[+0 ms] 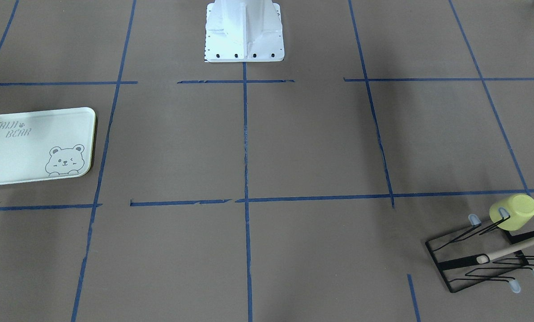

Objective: Left arm grabs green cup and hands to right arm on tray

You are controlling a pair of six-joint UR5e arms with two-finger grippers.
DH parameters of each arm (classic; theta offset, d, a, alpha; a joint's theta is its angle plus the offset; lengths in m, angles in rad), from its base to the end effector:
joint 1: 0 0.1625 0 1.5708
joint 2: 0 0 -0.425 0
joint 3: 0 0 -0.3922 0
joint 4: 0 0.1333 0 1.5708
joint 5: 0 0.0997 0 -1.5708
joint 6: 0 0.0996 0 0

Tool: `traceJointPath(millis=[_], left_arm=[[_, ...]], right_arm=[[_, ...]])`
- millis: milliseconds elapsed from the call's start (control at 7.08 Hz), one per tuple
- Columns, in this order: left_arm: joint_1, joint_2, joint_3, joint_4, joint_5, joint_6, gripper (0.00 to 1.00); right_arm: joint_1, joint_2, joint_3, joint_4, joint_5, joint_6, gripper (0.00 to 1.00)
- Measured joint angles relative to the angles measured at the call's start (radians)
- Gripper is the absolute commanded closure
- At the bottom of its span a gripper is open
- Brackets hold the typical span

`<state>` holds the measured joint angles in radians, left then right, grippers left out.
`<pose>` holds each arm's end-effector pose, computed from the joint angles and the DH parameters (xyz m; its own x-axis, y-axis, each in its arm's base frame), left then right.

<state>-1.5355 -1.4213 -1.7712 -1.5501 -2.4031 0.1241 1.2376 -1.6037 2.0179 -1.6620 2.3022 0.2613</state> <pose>-0.0444 -0.4319 0.6268 0.6624 0.1694 -0.7297 -0.1182 0.9855 0.1215 -0.0884 -0.4595 0.4681 0.6926 -0.1972 0.6939 0.1359 0.9804 0.1430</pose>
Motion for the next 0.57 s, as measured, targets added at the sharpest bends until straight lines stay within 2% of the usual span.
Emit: traceJointPath(millis=[283,565], left_arm=[[-0.001,0.002,0.003,-0.005,-0.001,-0.001,0.0],[-0.002,0.0,0.005,-0.005,-0.002,-0.002,0.0]], right_arm=[[-0.073,-0.057,-0.061,0.236,-0.044,0.174,0.99],[-0.199,-0.065,-0.096,0.331,-0.126,0.313,0.97]])
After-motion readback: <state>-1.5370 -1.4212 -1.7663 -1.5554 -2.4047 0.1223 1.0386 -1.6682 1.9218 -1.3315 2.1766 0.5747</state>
